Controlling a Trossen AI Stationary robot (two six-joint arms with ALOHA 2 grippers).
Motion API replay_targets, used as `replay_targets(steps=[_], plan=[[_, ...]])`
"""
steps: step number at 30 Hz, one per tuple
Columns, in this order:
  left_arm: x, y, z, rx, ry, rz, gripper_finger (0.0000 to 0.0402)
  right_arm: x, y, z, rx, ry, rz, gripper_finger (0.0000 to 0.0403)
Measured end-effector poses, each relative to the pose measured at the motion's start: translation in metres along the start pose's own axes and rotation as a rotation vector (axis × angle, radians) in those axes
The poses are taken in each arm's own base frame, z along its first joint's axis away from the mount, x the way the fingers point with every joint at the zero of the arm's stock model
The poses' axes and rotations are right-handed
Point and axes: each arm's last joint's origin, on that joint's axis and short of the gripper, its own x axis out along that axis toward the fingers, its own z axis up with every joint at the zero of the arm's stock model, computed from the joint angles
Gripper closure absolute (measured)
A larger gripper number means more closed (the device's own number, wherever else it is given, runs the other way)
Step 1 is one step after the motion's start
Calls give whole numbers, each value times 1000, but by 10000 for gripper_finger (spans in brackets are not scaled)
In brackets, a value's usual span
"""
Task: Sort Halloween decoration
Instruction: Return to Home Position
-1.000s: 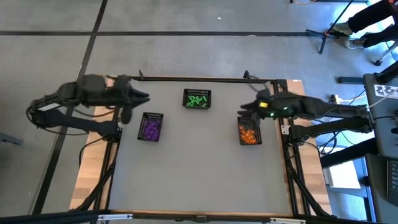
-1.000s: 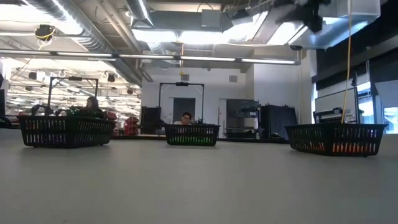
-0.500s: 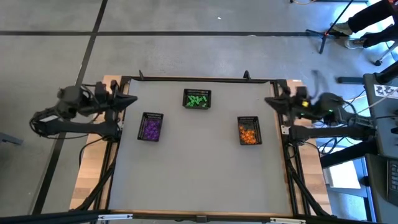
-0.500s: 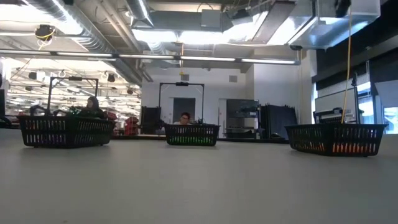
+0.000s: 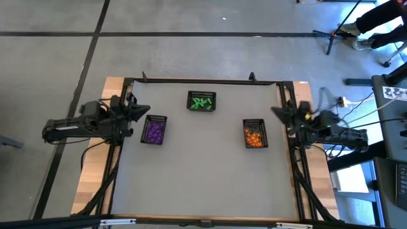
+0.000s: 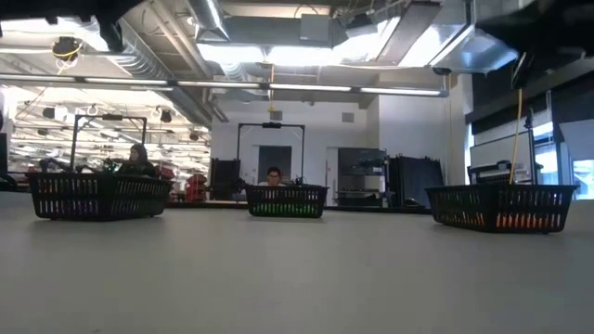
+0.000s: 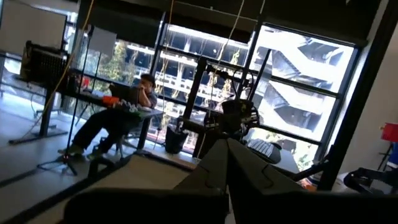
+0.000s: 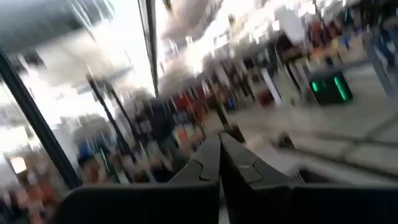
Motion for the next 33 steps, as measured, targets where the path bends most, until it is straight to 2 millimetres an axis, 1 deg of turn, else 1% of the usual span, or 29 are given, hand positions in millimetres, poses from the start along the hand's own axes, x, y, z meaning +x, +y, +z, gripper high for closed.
replay_targets(steps=[2,4,5,8,11,17,21,25,28,33], plan=[[0,2,-9,-45,18,8,401,5,-6,-16,-2,58,-23,401],[0,5,-19,-76,51,19,401,8,-14,-36,32,141,-53,398],[0,5,-21,-85,53,19,401,8,-18,-44,59,173,-72,397],[0,7,-27,-93,68,25,401,8,-24,-58,164,194,-99,396],[1,8,-34,-31,96,15,401,7,-31,-68,170,227,-167,400],[1,12,-50,17,137,23,402,4,-37,-74,122,263,-275,400],[0,16,-66,23,174,23,401,3,-38,-76,90,293,-280,400],[-1,19,-78,21,167,12,401,3,-38,-76,89,295,-279,400],[-1,21,-83,20,159,21,401,3,-38,-76,91,295,-279,400],[-1,21,-83,16,160,23,401,3,-38,-76,91,296,-280,400]])
